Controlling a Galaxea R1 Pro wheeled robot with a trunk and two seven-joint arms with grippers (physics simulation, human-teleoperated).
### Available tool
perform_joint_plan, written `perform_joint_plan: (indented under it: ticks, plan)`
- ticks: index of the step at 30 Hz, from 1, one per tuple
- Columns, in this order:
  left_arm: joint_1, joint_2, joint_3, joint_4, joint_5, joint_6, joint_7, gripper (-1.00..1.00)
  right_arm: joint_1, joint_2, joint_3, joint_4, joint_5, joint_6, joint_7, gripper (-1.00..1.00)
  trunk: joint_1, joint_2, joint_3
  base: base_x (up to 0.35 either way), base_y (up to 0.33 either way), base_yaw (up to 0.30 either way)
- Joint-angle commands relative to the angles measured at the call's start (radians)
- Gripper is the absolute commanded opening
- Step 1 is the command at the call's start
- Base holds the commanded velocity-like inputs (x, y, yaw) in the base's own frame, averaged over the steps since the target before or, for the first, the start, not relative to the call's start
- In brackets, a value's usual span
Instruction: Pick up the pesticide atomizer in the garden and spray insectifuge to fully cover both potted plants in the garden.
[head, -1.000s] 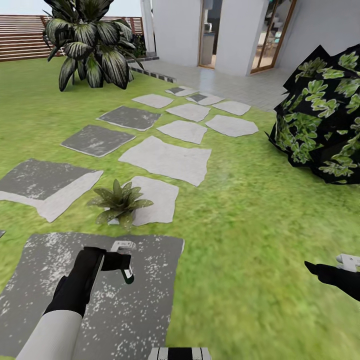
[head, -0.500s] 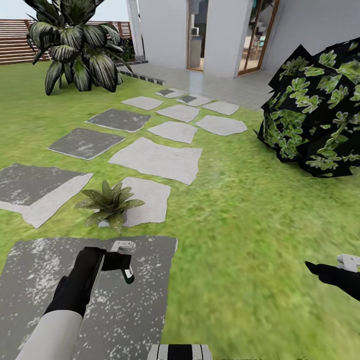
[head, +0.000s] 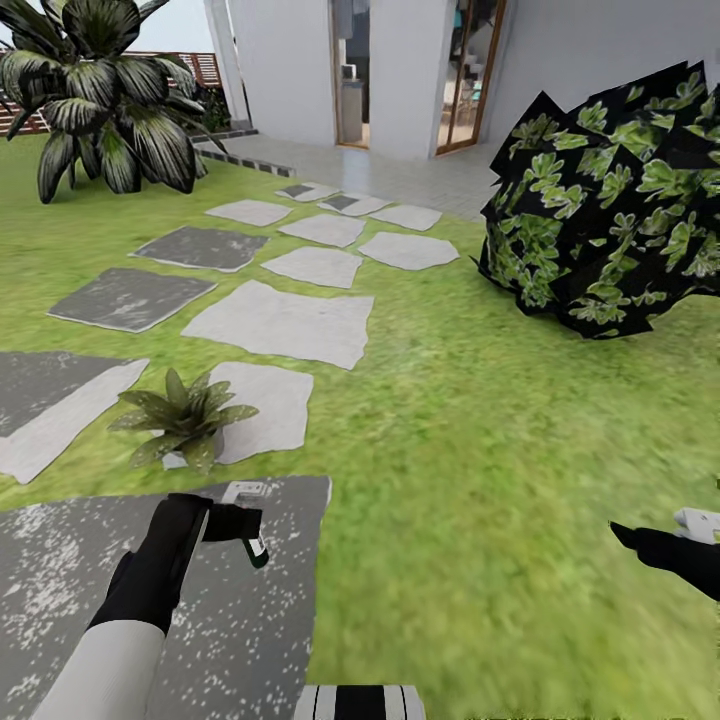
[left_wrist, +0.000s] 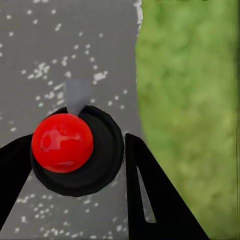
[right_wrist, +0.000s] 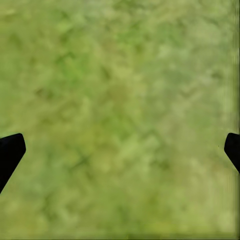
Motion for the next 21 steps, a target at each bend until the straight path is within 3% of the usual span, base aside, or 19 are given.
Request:
perform_joint_plan:
  ticks: [1,21]
  plan:
    - [0.000,-0.001,0.004,-0.001,-0.010,0.003,-0.010,-1.00,-0.001,0.000,-0.001,-0.001,0.011,0.002,0.010,1.00,0.000,0.000,0.001,0.000,0.000,-0.201]
    - [-0.001,0.000,0.005,-0.001,-0.010,0.006,-0.010,-1.00,-0.001,-0.001,-0.001,-0.001,0.011,0.003,0.010,1.00,0.000,0.000,0.027,0.000,0.000,-0.201]
